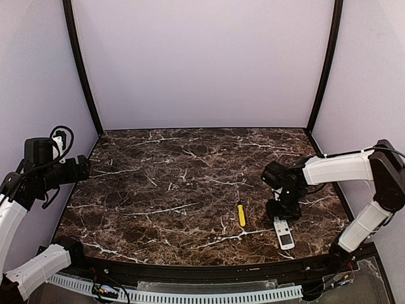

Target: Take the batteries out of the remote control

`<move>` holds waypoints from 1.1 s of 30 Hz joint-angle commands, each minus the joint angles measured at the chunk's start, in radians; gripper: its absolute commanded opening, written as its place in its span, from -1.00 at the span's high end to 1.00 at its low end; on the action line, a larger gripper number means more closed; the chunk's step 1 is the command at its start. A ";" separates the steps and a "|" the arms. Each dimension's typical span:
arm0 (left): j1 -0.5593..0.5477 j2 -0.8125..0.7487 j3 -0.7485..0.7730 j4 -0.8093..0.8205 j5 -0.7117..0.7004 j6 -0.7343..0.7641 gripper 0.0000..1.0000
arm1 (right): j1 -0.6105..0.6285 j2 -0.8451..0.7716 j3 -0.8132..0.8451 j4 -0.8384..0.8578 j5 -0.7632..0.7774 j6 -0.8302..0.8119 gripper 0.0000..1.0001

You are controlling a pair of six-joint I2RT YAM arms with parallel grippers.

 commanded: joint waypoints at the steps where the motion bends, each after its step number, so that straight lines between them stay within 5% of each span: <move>1: -0.002 -0.003 -0.018 0.002 0.008 0.007 -0.95 | 0.017 0.026 0.006 -0.003 0.026 0.009 -0.19; 22: -0.003 0.011 -0.019 0.005 0.014 0.008 -0.94 | 0.024 -0.144 0.092 0.012 0.083 -0.007 0.77; 33: -0.002 0.039 -0.009 0.014 0.081 -0.002 -0.95 | 0.026 -0.323 0.118 0.247 0.002 -0.020 0.93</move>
